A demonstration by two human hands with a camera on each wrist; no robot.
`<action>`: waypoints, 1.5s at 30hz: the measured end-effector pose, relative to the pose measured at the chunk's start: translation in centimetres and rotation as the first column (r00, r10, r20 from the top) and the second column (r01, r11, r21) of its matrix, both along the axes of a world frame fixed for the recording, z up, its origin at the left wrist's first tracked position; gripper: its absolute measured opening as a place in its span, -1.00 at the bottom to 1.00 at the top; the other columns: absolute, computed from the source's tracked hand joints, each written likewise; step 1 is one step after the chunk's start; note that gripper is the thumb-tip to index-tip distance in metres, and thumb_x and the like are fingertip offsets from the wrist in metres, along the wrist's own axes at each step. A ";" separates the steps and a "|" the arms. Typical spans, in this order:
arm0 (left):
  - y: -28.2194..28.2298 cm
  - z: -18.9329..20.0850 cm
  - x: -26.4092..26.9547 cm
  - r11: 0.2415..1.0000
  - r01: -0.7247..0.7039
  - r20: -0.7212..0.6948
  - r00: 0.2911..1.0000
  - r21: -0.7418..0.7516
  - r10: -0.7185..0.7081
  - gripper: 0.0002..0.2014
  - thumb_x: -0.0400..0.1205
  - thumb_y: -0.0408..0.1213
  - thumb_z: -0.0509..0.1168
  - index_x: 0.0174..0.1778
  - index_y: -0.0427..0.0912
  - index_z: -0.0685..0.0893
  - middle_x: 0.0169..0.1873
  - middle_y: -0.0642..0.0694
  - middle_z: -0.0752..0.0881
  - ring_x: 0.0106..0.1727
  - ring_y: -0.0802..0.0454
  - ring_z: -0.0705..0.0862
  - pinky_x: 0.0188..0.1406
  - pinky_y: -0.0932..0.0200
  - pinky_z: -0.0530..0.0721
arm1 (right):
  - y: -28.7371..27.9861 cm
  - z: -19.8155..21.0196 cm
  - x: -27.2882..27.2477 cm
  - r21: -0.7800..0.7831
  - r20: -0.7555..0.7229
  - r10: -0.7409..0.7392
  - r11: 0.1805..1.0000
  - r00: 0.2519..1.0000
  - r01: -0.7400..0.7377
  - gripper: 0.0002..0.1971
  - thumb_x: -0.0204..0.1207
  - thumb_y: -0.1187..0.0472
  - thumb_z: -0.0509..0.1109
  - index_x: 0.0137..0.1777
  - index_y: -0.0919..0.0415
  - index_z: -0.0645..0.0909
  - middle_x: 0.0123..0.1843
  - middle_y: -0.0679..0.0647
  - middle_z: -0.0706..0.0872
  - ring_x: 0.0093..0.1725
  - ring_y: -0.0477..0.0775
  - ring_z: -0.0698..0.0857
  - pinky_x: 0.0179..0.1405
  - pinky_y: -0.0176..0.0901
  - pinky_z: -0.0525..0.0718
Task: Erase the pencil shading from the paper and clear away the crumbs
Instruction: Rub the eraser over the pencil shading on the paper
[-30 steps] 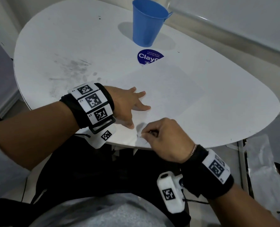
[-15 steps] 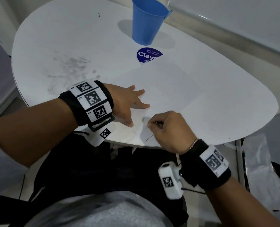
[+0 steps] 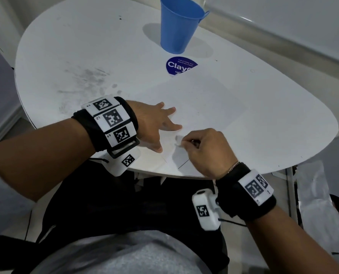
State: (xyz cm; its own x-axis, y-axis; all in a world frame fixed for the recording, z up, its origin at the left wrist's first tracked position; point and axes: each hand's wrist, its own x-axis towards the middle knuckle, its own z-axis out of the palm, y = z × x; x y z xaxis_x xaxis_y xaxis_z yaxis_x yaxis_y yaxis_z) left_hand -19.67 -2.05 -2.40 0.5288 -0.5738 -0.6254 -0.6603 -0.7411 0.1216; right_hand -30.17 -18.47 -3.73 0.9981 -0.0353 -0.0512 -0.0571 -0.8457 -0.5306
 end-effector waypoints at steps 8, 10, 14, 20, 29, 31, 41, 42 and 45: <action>0.1 0.1 0.2 0.999 0.026 -0.003 1.000 0.023 -0.026 -0.14 0.67 0.16 0.31 0.70 0.49 -0.17 0.71 0.18 -0.42 0.73 0.09 -0.43 0.74 -0.29 0.02 | -0.7 0.1 -0.3 0.000 -0.100 0.055 0.998 0.993 -0.055 -0.88 0.56 0.12 0.45 -0.14 0.01 0.82 -0.43 -0.20 0.69 -0.38 -0.16 0.62 -0.28 -0.33 0.53; 0.1 -0.1 0.3 0.999 0.030 0.003 1.000 0.015 -0.030 -0.14 0.65 0.21 0.30 0.71 0.47 -0.17 0.72 0.17 -0.42 0.73 0.07 -0.43 0.74 -0.30 0.01 | -1.6 0.1 0.0 -0.070 -0.044 -0.006 0.998 0.999 0.003 -0.86 0.55 0.14 0.42 -0.15 0.04 0.82 -0.32 -0.10 0.78 -0.27 -0.01 0.70 -0.18 -0.14 0.65; -0.1 -0.4 0.2 1.000 0.016 0.019 1.000 -0.019 -0.016 -0.12 0.61 0.25 0.34 0.72 0.44 -0.09 0.73 0.18 -0.37 0.74 0.06 -0.41 0.75 -0.28 -0.03 | 0.7 0.2 -1.8 -0.065 -0.075 0.143 0.987 0.987 -0.148 -0.86 0.54 0.15 0.40 -0.17 0.05 0.79 -0.33 -0.04 0.78 -0.27 0.09 0.71 -0.17 -0.03 0.70; -0.1 -0.3 0.3 0.999 -0.018 -0.002 1.000 -0.047 0.018 -0.11 0.61 0.20 0.39 0.73 0.41 -0.05 0.74 0.18 -0.35 0.75 0.07 -0.39 0.75 -0.25 0.03 | -1.7 0.3 -0.1 -0.096 -0.029 -0.003 0.995 1.000 0.000 -0.86 0.54 0.16 0.42 -0.16 0.06 0.81 -0.28 -0.04 0.82 -0.22 0.09 0.75 -0.11 -0.05 0.72; 0.0 -0.7 0.5 0.997 -0.032 -0.009 0.999 -0.065 0.031 -0.12 0.60 0.20 0.38 0.72 0.45 -0.05 0.73 0.23 -0.35 0.73 0.12 -0.41 0.75 -0.22 0.04 | -1.7 0.8 -0.1 -0.071 -0.042 -0.002 0.997 0.999 -0.001 -0.86 0.52 0.17 0.42 -0.17 0.06 0.82 -0.26 -0.04 0.82 -0.19 0.08 0.76 -0.06 -0.03 0.73; 0.0 -0.8 0.5 0.997 -0.028 -0.013 1.000 -0.070 0.027 -0.11 0.59 0.20 0.39 0.72 0.44 -0.04 0.73 0.22 -0.36 0.73 0.11 -0.41 0.76 -0.22 0.01 | -0.1 0.7 -1.2 -0.072 -0.073 0.104 0.991 0.992 -0.109 -0.86 0.51 0.17 0.41 -0.20 0.08 0.80 -0.34 -0.03 0.78 -0.27 0.10 0.72 -0.15 -0.04 0.71; 0.1 -0.7 0.5 0.996 -0.036 -0.013 0.999 -0.077 0.035 -0.11 0.59 0.18 0.41 0.72 0.44 -0.02 0.73 0.22 -0.35 0.74 0.12 -0.39 0.75 -0.21 0.04 | -0.7 0.5 -0.7 -0.076 -0.086 0.098 0.992 0.991 -0.105 -0.86 0.51 0.17 0.43 -0.24 0.08 0.77 -0.47 -0.15 0.60 -0.36 0.01 0.62 -0.27 -0.17 0.58; 0.1 -0.7 0.5 0.996 -0.036 -0.015 0.999 -0.077 0.035 -0.11 0.59 0.18 0.41 0.72 0.44 -0.02 0.73 0.23 -0.35 0.74 0.13 -0.39 0.75 -0.21 0.05 | 0.2 0.6 -1.5 -0.057 -0.100 0.154 0.985 0.983 -0.161 -0.86 0.51 0.16 0.43 -0.25 0.07 0.76 -0.48 -0.14 0.59 -0.37 0.01 0.60 -0.28 -0.15 0.60; 0.2 -0.6 0.4 0.996 -0.037 -0.014 0.999 -0.077 0.036 -0.11 0.60 0.17 0.41 0.72 0.44 -0.02 0.73 0.23 -0.35 0.74 0.13 -0.39 0.76 -0.21 0.04 | -0.7 0.5 -0.9 -0.108 -0.070 0.123 0.986 0.990 -0.131 -0.87 0.51 0.16 0.42 -0.22 0.07 0.77 -0.38 -0.09 0.73 -0.30 0.06 0.68 -0.22 -0.10 0.65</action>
